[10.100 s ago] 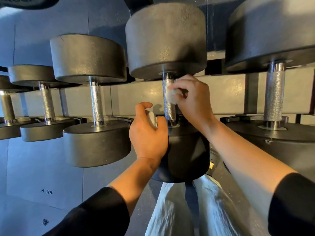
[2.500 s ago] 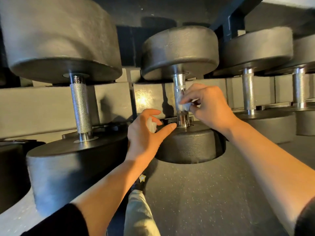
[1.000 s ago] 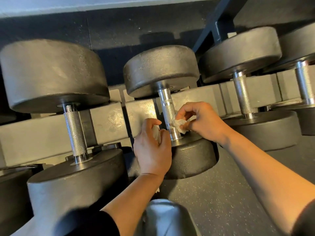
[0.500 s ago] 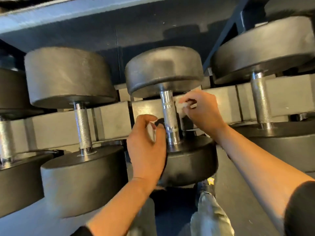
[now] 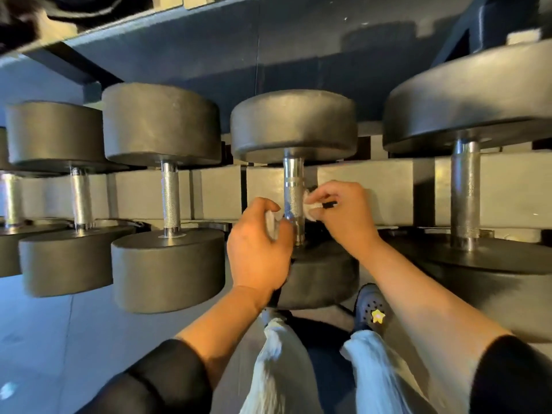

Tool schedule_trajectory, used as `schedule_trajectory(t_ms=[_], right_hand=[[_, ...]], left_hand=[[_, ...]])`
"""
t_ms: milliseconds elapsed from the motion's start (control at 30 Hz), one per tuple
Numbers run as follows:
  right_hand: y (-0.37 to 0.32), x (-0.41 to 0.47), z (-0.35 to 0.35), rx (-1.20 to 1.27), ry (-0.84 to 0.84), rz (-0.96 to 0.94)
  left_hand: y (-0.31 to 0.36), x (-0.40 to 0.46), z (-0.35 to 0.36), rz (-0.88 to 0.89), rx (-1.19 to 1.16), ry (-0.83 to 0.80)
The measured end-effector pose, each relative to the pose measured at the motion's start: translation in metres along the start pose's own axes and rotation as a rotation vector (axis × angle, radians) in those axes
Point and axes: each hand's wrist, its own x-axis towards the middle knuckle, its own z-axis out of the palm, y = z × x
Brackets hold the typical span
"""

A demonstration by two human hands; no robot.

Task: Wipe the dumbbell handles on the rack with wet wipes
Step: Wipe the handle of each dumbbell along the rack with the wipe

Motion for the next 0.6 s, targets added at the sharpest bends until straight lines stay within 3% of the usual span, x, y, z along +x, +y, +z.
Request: schedule_trajectory(t_ms=[200,267,367,433,600], right_hand=[[-0.003,-0.018,-0.011,-0.053,-0.312,0.109],[-0.007,-0.021,-0.011,-0.012,-0.254,0.078],[-0.014,-0.016,-0.009,0.039,0.007,-0.051],[-0.018,-0.009,-0.007,0.004,0.082,-0.147],[-0.012,-0.008,0.004,-0.186,-0.026,-0.224]], left_hand=[[0.001,-0.002,0.000,-0.036,-0.003,0.003],[0.001,-0.002,0.000,-0.036,-0.001,0.006],[0.001,-0.003,0.000,-0.037,-0.006,0.018],[0.002,-0.003,0.001,-0.038,-0.001,0.033],[0.000,-0.003,0.001,-0.028,0.011,0.041]])
